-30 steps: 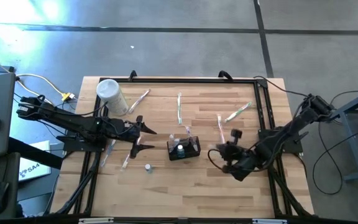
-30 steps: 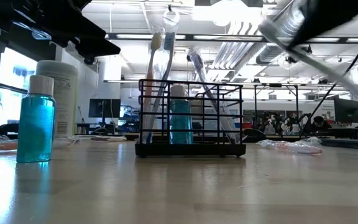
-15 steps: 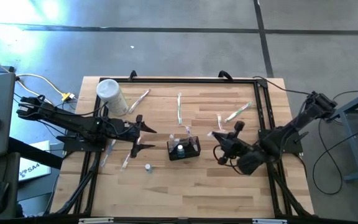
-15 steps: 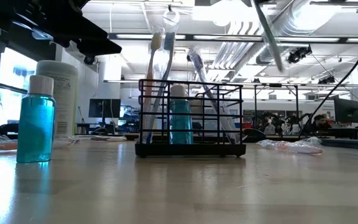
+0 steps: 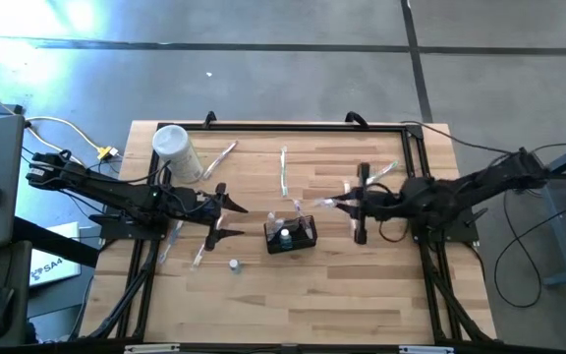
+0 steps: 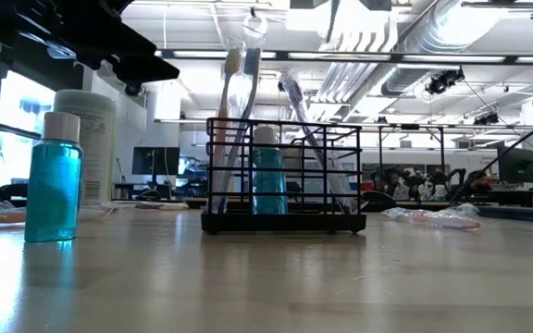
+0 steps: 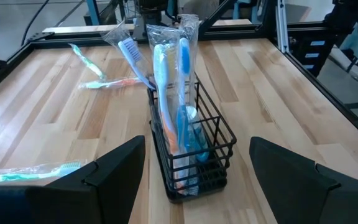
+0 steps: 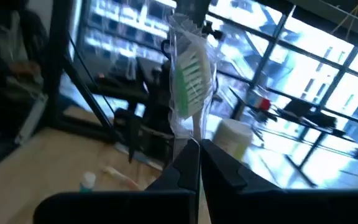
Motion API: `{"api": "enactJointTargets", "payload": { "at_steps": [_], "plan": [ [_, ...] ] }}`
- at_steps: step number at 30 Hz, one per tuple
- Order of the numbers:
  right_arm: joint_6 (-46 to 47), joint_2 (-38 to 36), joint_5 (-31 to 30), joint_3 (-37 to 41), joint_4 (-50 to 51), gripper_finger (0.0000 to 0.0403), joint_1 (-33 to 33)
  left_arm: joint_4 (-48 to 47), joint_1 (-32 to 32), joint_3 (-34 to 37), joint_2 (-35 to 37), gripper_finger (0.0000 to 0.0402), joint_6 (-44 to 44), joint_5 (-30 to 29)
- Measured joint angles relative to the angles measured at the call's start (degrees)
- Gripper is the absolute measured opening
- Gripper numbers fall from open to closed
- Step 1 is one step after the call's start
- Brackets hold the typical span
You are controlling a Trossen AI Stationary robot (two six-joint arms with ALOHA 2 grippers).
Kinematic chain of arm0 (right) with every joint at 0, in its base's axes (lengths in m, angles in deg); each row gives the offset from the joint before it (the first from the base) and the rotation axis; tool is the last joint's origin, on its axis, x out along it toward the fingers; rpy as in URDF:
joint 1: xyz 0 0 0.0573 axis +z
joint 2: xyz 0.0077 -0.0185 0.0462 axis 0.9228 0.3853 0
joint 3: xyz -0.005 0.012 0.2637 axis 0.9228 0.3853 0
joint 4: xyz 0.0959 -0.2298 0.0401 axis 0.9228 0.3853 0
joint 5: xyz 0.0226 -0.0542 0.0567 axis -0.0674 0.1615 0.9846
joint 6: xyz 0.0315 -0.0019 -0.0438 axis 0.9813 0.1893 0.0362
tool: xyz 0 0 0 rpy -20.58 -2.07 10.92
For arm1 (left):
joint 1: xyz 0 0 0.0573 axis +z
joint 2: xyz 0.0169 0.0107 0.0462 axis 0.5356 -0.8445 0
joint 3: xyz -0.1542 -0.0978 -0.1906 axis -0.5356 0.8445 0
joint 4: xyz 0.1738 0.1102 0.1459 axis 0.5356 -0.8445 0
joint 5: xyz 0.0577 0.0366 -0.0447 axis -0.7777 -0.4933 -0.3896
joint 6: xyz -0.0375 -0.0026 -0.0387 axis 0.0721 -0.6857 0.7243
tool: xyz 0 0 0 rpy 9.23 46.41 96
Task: Pick & Place toothbrushing station
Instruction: Put the bottom green toothbrush into the black wire organizer
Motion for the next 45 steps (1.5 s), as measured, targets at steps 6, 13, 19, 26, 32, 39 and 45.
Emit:
{"api": "enactJointTargets", "payload": {
  "at_steps": [6,13,19,26,32,39,45],
  "plan": [
    [8.9,0.7,0.2,10.8,-15.7,0.0002,-3.6,0.0,0.0,0.0,0.0,0.0287,0.0,-0.2],
    [15.8,1.1,-3.5,13.3,-16.1,0.0003,-2.0,0.0,0.0,0.0,0.0,0.0287,0.0,-0.9],
    [16.9,5.2,-7.0,13.3,-16.5,0.0003,-1.1,0.2,0.0,0.0,0.0,0.0287,-0.1,-1.5],
    [18.6,13.2,-12.6,13.4,-19.1,0.0003,-1.1,0.5,0.0,0.0,0.0,0.0287,-0.1,-2.4],
    [21.4,18.0,-15.8,13.4,-20.7,0.0003,-1.0,0.7,0.0,0.0,0.0,0.0287,0.0,-2.5],
    [25.5,25.0,-16.4,13.4,-22.9,0.0003,-1.1,0.7,0.0,0.0,0.0,0.0287,0.0,-2.6],
    [25.6,29.3,-16.0,13.4,-28.1,0.0003,-1.1,0.7,0.0,0.0,0.0,0.0287,0.0,-2.6]
  ]
}}
